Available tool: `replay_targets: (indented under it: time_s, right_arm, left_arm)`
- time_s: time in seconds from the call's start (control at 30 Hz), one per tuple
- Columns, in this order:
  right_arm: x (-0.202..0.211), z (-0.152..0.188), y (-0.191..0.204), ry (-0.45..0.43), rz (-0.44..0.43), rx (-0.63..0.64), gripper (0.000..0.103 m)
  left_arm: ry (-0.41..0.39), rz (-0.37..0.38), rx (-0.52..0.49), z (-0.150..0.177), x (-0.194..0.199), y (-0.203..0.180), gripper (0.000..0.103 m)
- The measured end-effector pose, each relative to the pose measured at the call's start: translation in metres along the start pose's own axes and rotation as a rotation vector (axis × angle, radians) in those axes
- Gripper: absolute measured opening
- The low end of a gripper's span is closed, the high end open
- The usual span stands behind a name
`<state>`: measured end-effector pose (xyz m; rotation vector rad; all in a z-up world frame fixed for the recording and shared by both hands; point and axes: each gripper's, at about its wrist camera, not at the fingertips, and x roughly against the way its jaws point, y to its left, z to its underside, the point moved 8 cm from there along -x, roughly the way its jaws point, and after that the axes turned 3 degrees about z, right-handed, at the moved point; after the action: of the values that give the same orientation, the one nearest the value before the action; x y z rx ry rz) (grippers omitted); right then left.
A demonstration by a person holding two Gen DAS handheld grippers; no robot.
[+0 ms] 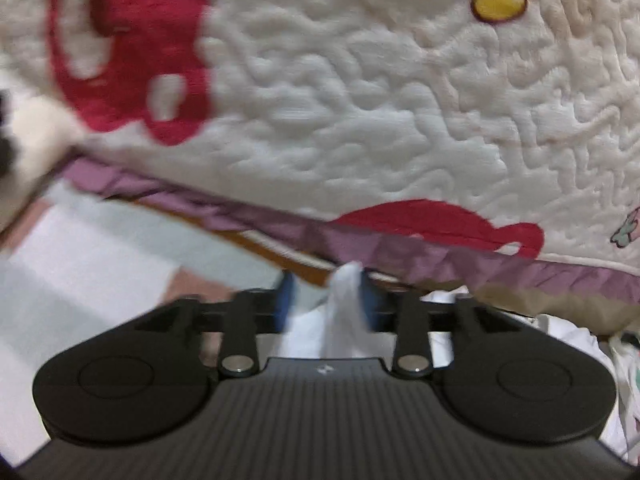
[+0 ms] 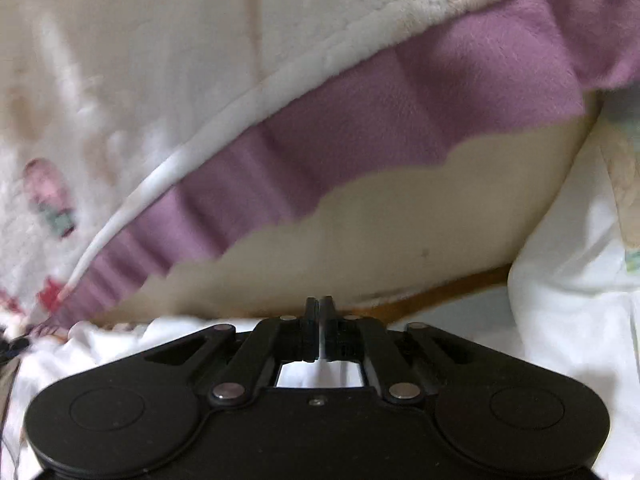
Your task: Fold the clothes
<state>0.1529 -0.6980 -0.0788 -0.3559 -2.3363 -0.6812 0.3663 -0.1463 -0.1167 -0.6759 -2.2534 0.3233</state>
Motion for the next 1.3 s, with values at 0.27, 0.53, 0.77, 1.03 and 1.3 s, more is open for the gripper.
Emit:
replay_targets:
  time_s: [0.27,0.53,0.77,1.03,1.3]
  right_arm:
    - [0.081,0.109,-0.041,0.073,-0.072,-0.179,0.041]
    - [0.151,0.176,-0.042,0.077,-0.061,-0.361,0.047]
    - [0.158,0.217,-0.008,0.11,-0.015,-0.334,0.05]
    - [0.136,0.226,0.008,0.114,-0.075,-0.467,0.058]
    - [0.139,0.233,0.005,0.029,-0.09,-0.602,0.06]
  left_arm:
    - [0.157,0.017,0.009,0.103,0.103,0.01,0.052]
    - [0.156,0.099,0.232,0.167,0.135,0.036,0.052]
    - [0.091,0.096,0.026,0.161,0.118,0.012,0.053]
    - [0.249,0.346,0.113,0.183,0.109,-0.011,0.053]
    - [0.177,0.283,0.027,0.171,0.11,-0.008,0.021]
